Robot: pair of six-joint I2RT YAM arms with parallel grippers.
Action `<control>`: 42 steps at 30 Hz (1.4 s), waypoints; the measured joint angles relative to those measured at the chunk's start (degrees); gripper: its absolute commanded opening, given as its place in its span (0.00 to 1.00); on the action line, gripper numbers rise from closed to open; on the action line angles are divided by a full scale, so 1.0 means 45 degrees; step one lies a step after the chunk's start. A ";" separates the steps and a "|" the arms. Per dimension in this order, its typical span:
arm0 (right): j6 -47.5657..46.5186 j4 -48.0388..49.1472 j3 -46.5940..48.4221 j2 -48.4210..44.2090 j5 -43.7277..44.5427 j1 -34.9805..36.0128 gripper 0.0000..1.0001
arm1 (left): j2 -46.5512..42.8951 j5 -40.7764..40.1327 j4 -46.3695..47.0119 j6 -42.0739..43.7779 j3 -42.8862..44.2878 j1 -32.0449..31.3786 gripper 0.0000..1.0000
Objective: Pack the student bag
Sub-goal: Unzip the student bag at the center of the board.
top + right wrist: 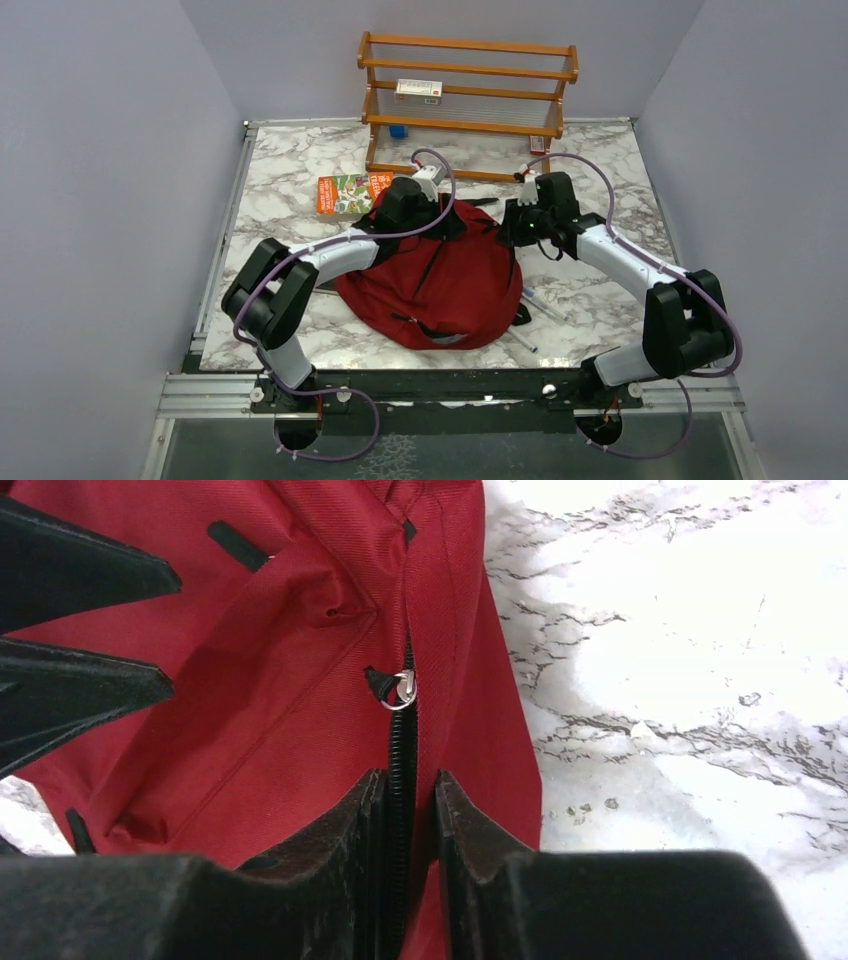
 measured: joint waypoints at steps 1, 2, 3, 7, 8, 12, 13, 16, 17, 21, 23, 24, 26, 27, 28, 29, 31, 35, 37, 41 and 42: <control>-0.0039 0.0087 0.0000 0.0000 -0.0063 0.0000 0.21 | 0.0000 0.0155 -0.0282 0.0189 0.0146 0.0083 0.54; -0.0121 0.0175 0.0000 -0.0005 -0.0160 0.0000 0.19 | 0.0000 0.0287 -0.0466 0.0330 0.0282 0.0131 0.54; -0.0209 0.0267 -0.0015 -0.0029 -0.0262 0.0000 0.15 | 0.0000 0.0413 -0.0636 0.0461 0.0427 0.0189 0.54; -0.0680 0.0801 -0.0364 -0.0544 -0.0884 0.0000 0.06 | 0.0000 0.1161 -0.1200 0.1127 0.0986 0.0355 0.54; -0.0801 0.0918 -0.0471 -0.0733 -0.1049 0.0000 0.05 | 0.0000 0.1307 -0.1248 0.1239 0.1069 0.0369 0.54; -0.1098 0.1477 -0.0831 -0.1603 -0.1802 0.0000 0.03 | -0.0015 0.2166 -0.1457 0.1948 0.1219 0.0423 0.54; -0.1132 0.1617 -0.0899 -0.1787 -0.1987 0.0000 0.02 | -0.0024 0.2312 -0.1515 0.2079 0.1219 0.0423 0.55; -0.1137 0.1957 -0.1020 -0.2186 -0.2419 0.0000 0.01 | -0.0073 0.2637 -0.1627 0.2487 0.1219 0.0423 0.56; -0.1137 0.2089 -0.1025 -0.2249 -0.2594 0.0000 0.01 | -0.0092 0.2730 -0.1622 0.2594 0.1214 0.0423 0.56; -0.1127 0.2365 -0.1025 -0.2268 -0.3104 0.0000 0.00 | -0.0306 0.3036 -0.1336 0.3016 0.1035 0.0423 0.58; -0.1117 0.2433 -0.1025 -0.2268 -0.3313 0.0000 0.00 | -0.0423 0.3133 -0.1185 0.3230 0.0923 0.0423 0.58; -0.1107 0.2453 -0.1025 -0.2268 -0.3400 0.0000 0.01 | -0.0461 0.3162 -0.1098 0.3356 0.0894 0.0423 0.58; -0.1088 0.2453 -0.1025 -0.2268 -0.3575 0.0000 0.00 | -0.0491 0.3220 -0.0981 0.3560 0.0884 0.0423 0.59; -0.1083 0.2453 -0.1025 -0.2268 -0.3653 0.0000 0.01 | -0.0505 0.3240 -0.0923 0.3609 0.0884 0.0423 0.59; -0.1083 0.2453 -0.1025 -0.2268 -0.3711 0.0000 0.01 | -0.0510 0.3293 -0.0855 0.3711 0.0884 0.0418 0.59; -0.1078 0.2453 -0.1025 -0.2268 -0.3769 0.0000 0.01 | -0.0515 0.3337 -0.0801 0.3774 0.0884 0.0413 0.59; -0.1073 0.2458 -0.1025 -0.2268 -0.3891 0.0000 0.01 | -0.0515 0.3376 -0.0758 0.3905 0.0884 0.0359 0.59; -0.0991 0.2477 -0.1025 -0.2293 -0.4061 0.0000 0.01 | -0.0510 0.3415 -0.0714 0.4036 0.0889 0.0155 0.59; -0.0976 0.2506 -0.1025 -0.2307 -0.4163 0.0000 0.00 | -0.0495 0.3424 -0.0709 0.4046 0.0894 0.0024 0.59; -0.0933 0.2540 -0.1025 -0.2361 -0.4308 0.0000 0.01 | -0.0316 0.3429 -0.0695 0.4051 0.1098 -0.0092 0.58; -0.0933 0.2545 -0.1025 -0.2370 -0.4323 0.0000 0.01 | -0.0228 0.3429 -0.0695 0.4046 0.1209 -0.0126 0.58</control>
